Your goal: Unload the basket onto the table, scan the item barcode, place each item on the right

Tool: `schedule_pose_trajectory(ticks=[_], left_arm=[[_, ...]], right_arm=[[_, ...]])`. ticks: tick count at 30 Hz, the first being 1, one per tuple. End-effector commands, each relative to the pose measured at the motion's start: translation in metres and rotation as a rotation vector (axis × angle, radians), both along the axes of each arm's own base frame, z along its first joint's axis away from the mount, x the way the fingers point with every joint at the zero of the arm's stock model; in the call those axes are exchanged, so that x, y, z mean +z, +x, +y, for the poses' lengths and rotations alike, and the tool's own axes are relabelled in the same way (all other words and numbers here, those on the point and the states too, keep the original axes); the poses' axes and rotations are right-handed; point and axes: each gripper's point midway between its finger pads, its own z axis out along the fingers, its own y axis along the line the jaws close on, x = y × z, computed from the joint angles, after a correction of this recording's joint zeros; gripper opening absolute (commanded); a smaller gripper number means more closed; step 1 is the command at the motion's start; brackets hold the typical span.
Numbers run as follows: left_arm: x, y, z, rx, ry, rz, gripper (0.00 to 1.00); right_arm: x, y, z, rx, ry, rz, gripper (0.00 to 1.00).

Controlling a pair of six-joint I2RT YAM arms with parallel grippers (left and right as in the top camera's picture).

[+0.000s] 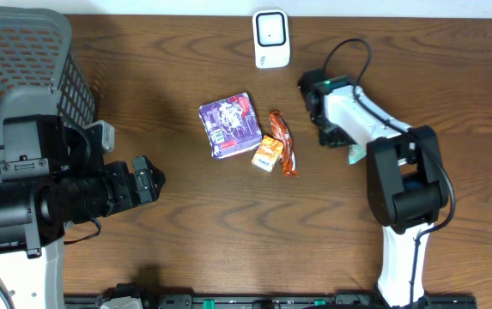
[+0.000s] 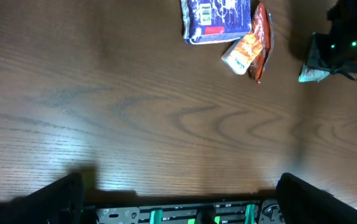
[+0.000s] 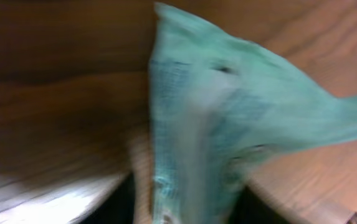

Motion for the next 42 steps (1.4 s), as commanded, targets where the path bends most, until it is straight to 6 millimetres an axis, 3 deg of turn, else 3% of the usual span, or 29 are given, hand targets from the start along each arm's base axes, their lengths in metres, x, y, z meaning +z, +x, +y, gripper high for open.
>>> schedule_pose_trajectory(ticks=[1,5,8,11,13,16,19,23,25,28,32,36,42], left_arm=[[-0.001,0.000,0.000,-0.003,-0.004,0.004,0.98],[-0.001,0.000,0.000,-0.003,-0.004,0.004,0.98],[-0.001,0.000,0.000,-0.003,-0.004,0.004,0.98],[-0.001,0.000,0.000,-0.002,-0.003,0.004,0.98],[-0.001,0.000,0.000,-0.003,-0.004,0.004,0.98],[-0.001,0.000,0.000,-0.003,-0.004,0.004,0.98],[-0.001,0.000,0.000,-0.003,-0.004,0.004,0.98],[-0.001,0.000,0.000,-0.003,-0.004,0.004,0.98],[-0.001,0.000,0.000,-0.003,-0.004,0.004,0.98],[-0.001,0.000,0.000,-0.003,-0.004,0.004,0.98],[-0.001,0.000,0.000,-0.003,-0.004,0.004,0.98],[-0.001,0.000,0.000,-0.003,-0.004,0.004,0.98],[-0.001,0.000,0.000,-0.003,-0.004,0.004,0.98]], right_arm=[[0.000,-0.004,0.037,0.066,0.058,0.003,0.57],[0.008,0.001,0.076,0.093,0.196,0.001,0.63],[0.033,0.017,0.091,0.083,0.293,-0.024,0.66],[0.069,0.035,0.094,0.154,0.381,-0.022,0.78],[0.094,0.040,0.082,0.154,0.391,-0.022,0.86],[0.102,0.036,0.072,0.117,0.440,0.006,0.94],[0.099,0.027,0.068,0.130,0.510,0.076,0.94],[0.095,0.021,0.058,0.090,0.547,0.110,0.84],[0.093,0.023,0.049,0.068,0.550,0.106,0.99],[0.087,0.028,0.040,0.017,0.644,0.093,0.99],[0.078,0.029,0.041,0.036,0.933,0.114,0.99],[0.058,0.018,0.037,0.017,1.110,0.134,0.99],[0.016,0.004,0.037,-0.029,1.217,0.127,0.99]])
